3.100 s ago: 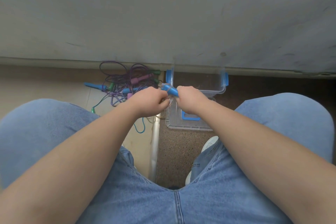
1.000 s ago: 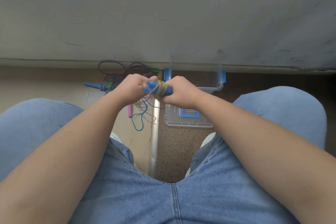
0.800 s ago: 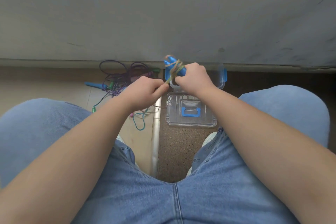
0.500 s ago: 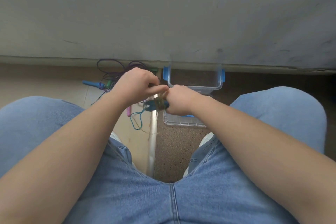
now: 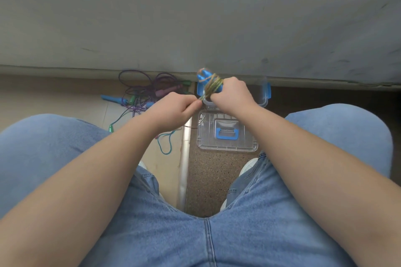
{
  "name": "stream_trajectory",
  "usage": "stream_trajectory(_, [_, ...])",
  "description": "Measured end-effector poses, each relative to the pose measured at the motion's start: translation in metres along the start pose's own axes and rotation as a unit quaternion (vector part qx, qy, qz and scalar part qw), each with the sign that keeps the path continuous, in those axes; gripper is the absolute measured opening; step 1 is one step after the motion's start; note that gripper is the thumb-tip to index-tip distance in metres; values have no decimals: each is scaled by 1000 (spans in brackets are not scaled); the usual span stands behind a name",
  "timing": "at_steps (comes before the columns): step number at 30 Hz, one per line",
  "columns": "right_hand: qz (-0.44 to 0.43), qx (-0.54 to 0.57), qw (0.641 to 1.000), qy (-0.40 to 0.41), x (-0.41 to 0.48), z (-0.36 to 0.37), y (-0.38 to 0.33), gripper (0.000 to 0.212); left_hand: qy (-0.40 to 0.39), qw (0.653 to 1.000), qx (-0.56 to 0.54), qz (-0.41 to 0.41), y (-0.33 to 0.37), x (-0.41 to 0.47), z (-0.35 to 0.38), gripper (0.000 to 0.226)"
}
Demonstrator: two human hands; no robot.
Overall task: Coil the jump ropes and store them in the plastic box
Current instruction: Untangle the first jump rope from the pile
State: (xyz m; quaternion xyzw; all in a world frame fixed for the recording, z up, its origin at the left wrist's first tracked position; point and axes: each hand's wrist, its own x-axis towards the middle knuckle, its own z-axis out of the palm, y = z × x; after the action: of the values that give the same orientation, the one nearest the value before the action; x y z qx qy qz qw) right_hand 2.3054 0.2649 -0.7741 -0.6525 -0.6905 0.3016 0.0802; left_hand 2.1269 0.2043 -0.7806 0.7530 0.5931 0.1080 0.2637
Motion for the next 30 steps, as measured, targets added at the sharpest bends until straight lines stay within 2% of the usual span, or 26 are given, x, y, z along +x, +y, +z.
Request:
stream_trajectory(3, [-24, -138, 989, -48, -4, 9, 3, 14, 37, 988, 125, 79, 2, 2, -3, 48])
stream_trajectory(6, [-115, -212, 962, -130, -15, 11, -1, 7, 83, 968, 220, 85, -5, 2, -10, 57])
stream_trajectory(8, [-177, -248, 933, -190, -23, 9, -6, 19, 99, 968, 222, 69, -10, 2, -11, 64])
stream_trajectory(10, [-229, -255, 907, -246, -29, 7, -8, 22, 107, 981, 160, 35, -12, 2, -9, 68])
stream_trajectory(11, [-243, -223, 904, -272, -31, 5, -8, 22, 108, 989, 105, 8, -12, 2, -8, 69])
stream_trajectory(13, [-228, -80, 919, -311, -34, 1, -9, 27, 108, 992, -8, -62, -12, 2, -9, 67])
stream_trajectory(15, [-202, 62, 930, -301, -34, -5, -11, 24, 105, 983, -73, -133, -12, 2, -10, 62])
stream_trajectory(17, [-170, 176, 934, -259, -31, -7, -12, 19, 93, 974, -92, -183, -11, 2, -8, 52])
stream_trajectory(19, [-140, 237, 941, -198, -27, -7, -13, 20, 87, 976, -105, -170, -7, 1, -3, 49])
stream_trajectory(22, [-56, 263, 959, -92, -14, -1, -9, 22, 65, 986, -97, -116, 5, -1, 3, 52])
stream_trajectory(24, [0, 199, 979, -41, -5, 1, -3, 25, 12, 996, -51, -68, 13, -3, 4, 42])
stream_trajectory(26, [-2, 6, 999, -44, -2, 2, 4, 13, -6, 998, 62, 11, 17, -6, 4, 37])
stream_trajectory(28, [-32, -146, 986, -76, -8, 4, 6, 10, 13, 984, 161, 77, 18, -6, -1, 38])
stream_trajectory(30, [-74, -214, 967, -119, -14, 6, 5, 11, 22, 973, 204, 102, 15, -2, -7, 42])
